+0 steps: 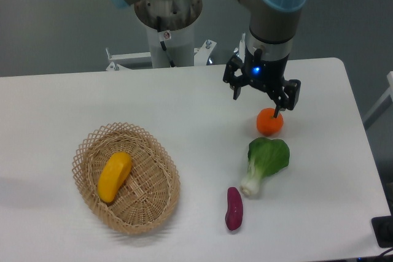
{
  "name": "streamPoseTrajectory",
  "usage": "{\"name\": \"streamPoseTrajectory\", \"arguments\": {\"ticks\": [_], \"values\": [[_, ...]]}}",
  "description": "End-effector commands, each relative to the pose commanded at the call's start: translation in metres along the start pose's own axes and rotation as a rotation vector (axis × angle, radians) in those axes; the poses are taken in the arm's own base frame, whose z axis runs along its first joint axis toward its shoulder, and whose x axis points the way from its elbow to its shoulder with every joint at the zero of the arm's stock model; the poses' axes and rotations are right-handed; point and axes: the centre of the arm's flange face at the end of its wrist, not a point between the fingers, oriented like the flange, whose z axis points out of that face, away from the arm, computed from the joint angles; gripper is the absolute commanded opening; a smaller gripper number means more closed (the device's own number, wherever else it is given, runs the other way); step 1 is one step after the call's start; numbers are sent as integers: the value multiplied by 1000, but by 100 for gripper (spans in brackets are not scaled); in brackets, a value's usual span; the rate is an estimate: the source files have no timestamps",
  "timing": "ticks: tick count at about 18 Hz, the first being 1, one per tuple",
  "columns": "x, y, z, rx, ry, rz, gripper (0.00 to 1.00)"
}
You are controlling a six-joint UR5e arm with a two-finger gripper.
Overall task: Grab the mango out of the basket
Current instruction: 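Move the open gripper from beside the orange over to the wicker basket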
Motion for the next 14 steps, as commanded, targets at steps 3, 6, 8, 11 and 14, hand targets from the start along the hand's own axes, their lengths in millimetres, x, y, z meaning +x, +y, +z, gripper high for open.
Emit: {"name": "streamPoseTrajectory", "arguments": {"ticks": [3, 6, 8, 11, 14], "values": [[2, 1, 6, -2, 4, 0, 100], [5, 0, 7, 9, -12, -6, 100], [9, -2, 10, 17, -2, -7, 100], [19, -3, 14, 58, 23, -7, 100], [42, 3, 21, 75, 15, -21, 100]]}}
